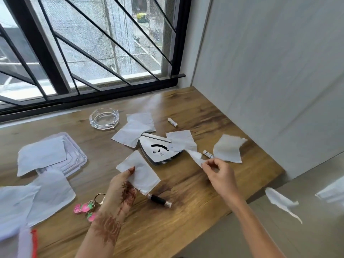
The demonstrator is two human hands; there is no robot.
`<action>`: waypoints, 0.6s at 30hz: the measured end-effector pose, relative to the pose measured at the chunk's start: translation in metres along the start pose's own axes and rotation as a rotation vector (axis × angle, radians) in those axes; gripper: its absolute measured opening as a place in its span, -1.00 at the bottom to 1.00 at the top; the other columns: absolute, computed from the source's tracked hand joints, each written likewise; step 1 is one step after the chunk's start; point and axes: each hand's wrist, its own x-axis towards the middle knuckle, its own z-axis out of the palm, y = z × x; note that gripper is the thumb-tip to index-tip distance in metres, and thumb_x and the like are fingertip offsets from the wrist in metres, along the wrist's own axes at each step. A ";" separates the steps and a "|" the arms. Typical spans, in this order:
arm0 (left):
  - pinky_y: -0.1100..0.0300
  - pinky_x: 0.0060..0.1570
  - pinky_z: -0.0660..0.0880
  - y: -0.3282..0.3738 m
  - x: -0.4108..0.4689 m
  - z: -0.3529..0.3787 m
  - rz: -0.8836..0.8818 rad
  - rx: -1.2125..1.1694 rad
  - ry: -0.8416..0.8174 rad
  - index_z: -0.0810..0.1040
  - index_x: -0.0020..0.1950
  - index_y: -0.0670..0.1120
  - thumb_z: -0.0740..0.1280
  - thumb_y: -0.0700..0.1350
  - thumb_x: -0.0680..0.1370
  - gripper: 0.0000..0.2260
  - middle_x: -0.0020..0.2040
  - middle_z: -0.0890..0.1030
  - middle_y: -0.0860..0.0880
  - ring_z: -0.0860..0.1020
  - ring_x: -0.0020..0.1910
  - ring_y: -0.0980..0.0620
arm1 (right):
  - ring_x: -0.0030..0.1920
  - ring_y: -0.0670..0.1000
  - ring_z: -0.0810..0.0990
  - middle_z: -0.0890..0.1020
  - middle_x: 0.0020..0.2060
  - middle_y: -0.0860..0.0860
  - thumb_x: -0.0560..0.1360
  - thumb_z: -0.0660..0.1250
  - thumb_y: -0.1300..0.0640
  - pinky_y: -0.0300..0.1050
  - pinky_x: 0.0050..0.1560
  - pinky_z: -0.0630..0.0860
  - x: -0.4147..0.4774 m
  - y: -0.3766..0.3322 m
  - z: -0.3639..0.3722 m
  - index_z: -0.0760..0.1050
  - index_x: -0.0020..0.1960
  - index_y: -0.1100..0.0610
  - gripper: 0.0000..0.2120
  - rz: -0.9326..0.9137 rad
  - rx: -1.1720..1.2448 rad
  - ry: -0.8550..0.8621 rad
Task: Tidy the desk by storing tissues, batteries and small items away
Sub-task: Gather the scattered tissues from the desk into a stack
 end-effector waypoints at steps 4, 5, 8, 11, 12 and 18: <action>0.25 -0.34 0.59 -0.005 -0.001 0.008 -0.011 0.027 -0.012 0.53 -0.03 -0.20 0.20 -0.23 0.57 -0.88 -0.11 0.63 -0.12 0.61 -0.20 0.02 | -0.03 -0.24 0.50 0.58 -0.04 -0.12 0.48 0.33 0.07 -0.46 -0.11 0.40 -0.002 -0.040 0.026 0.52 -0.14 0.04 -0.94 -0.046 0.102 -0.077; 0.25 -0.37 0.58 -0.007 -0.002 0.012 -0.020 0.035 -0.016 0.53 -0.02 -0.20 0.19 -0.22 0.58 -0.87 -0.12 0.63 -0.12 0.62 -0.23 0.02 | 0.04 -0.24 0.47 0.55 0.01 -0.15 0.48 0.32 0.07 -0.45 -0.05 0.37 -0.004 -0.050 0.035 0.49 -0.17 0.02 -0.93 -0.072 0.099 -0.121; 0.16 -0.22 0.61 -0.012 0.000 0.018 -0.040 0.029 -0.096 0.53 0.14 -0.23 0.20 -0.08 0.58 -0.73 0.03 0.62 -0.18 0.64 -0.13 -0.04 | 0.11 -0.18 0.45 0.53 0.07 -0.12 0.50 0.30 0.08 -0.42 0.03 0.36 -0.011 -0.066 0.060 0.45 -0.18 0.03 -0.91 -0.174 0.009 -0.214; 0.01 0.17 0.46 -0.011 -0.001 0.023 -0.034 0.098 -0.159 0.53 0.22 -0.18 0.33 0.20 0.44 -0.46 0.18 0.58 -0.19 0.56 0.12 -0.11 | 0.17 -0.06 0.46 0.57 0.10 -0.01 0.49 0.29 0.08 -0.21 0.20 0.38 -0.016 -0.067 0.081 0.49 -0.13 0.10 -0.91 -0.291 -0.150 -0.277; -0.02 0.22 0.41 -0.011 -0.001 0.024 -0.032 0.125 -0.175 0.55 0.20 -0.18 0.39 0.24 0.38 -0.41 0.19 0.56 -0.18 0.53 0.15 -0.11 | 0.16 -0.03 0.45 0.57 0.08 0.02 0.50 0.28 0.08 -0.16 0.23 0.37 -0.018 -0.066 0.085 0.50 -0.09 0.13 -0.88 -0.330 -0.191 -0.295; 0.14 -0.33 0.60 -0.017 0.006 0.022 0.061 0.118 -0.115 0.54 0.07 -0.33 0.29 -0.27 0.50 -0.81 -0.11 0.66 -0.24 0.66 -0.25 -0.07 | 0.24 -0.09 0.41 0.52 0.19 -0.02 0.53 0.26 0.06 -0.20 0.28 0.34 -0.012 -0.052 0.075 0.52 0.03 0.14 -0.82 -0.415 -0.148 -0.323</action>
